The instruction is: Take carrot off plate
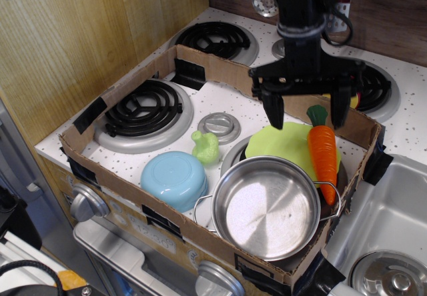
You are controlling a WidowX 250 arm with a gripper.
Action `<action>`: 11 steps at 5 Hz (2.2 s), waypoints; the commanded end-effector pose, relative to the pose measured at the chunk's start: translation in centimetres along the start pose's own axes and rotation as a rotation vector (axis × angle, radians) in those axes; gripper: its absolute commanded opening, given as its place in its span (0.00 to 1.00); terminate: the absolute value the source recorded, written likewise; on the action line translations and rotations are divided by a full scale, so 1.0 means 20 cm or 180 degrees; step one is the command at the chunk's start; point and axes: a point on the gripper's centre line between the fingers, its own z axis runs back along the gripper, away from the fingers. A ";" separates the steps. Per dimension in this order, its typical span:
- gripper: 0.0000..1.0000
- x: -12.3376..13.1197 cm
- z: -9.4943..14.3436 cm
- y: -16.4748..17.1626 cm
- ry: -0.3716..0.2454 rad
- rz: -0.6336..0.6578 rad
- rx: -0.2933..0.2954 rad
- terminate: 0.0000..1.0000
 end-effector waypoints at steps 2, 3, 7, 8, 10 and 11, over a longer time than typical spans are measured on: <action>1.00 0.01 -0.05 -0.06 -0.0313 -0.0403 -0.0255 0.00; 1.00 0.03 -0.08 -0.08 -0.0365 -0.0461 -0.0254 0.00; 0.00 0.00 -0.19 -0.07 -0.0327 -0.0462 0.0343 0.00; 0.00 0.00 -0.15 -0.07 -0.0219 -0.0319 0.0139 0.00; 0.00 0.02 -0.02 -0.07 -0.0416 0.0593 -0.0425 0.00; 0.00 0.04 0.01 -0.07 -0.0600 0.1283 -0.0621 0.00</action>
